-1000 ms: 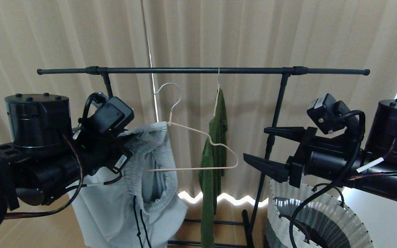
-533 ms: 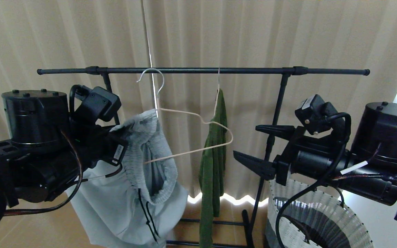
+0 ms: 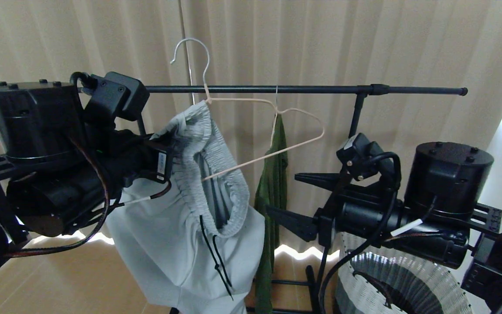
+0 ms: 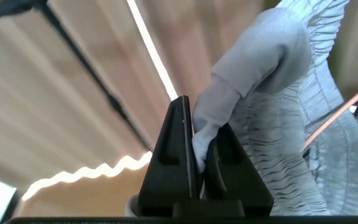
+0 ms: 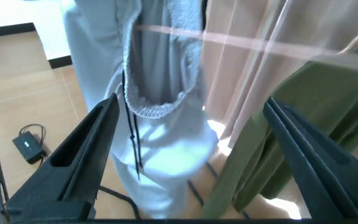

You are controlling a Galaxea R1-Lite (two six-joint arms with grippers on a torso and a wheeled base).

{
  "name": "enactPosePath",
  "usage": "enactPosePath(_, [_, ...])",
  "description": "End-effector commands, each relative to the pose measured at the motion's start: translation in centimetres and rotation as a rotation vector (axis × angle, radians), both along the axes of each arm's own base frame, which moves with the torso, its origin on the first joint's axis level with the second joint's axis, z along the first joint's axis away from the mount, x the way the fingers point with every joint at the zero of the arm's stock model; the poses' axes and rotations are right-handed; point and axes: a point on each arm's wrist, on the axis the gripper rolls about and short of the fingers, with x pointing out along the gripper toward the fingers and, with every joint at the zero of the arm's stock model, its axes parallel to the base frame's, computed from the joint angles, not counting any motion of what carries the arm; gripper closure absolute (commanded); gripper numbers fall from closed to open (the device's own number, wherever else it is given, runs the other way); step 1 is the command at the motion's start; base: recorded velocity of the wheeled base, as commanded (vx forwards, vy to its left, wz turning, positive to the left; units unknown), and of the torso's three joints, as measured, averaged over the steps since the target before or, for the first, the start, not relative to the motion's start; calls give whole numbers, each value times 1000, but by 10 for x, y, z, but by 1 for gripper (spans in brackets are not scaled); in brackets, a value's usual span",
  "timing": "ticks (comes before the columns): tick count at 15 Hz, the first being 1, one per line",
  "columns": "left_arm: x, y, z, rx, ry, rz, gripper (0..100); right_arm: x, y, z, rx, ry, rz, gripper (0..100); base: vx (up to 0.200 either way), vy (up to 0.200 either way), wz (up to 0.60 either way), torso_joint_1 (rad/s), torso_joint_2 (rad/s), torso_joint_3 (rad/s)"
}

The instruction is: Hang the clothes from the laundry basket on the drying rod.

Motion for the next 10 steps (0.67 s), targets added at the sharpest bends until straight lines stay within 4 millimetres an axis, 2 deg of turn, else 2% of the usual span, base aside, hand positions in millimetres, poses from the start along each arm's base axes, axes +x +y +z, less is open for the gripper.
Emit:
enactPosePath(1, [-3, -5, 5, -18, -28, -29, 100, 11, 16, -15, -20, 22, -9, 0, 0, 0, 0, 0, 0, 0])
enactPosePath(3, [-6, -10, 8, -37, -59, -72, 100, 16, 27, -17, -15, 21, -22, 0, 0, 0, 0, 0, 0, 0])
enactPosePath(9, [-10, -15, 13, -61, -99, -100, 100, 23, 34, -30, -33, 52, -29, 0, 0, 0, 0, 0, 0, 0])
enactPosePath(10, [-10, -15, 13, -63, -99, -100, 100, 23, 34, -32, -36, 56, -29, 100, 0, 0, 0, 0, 0, 0])
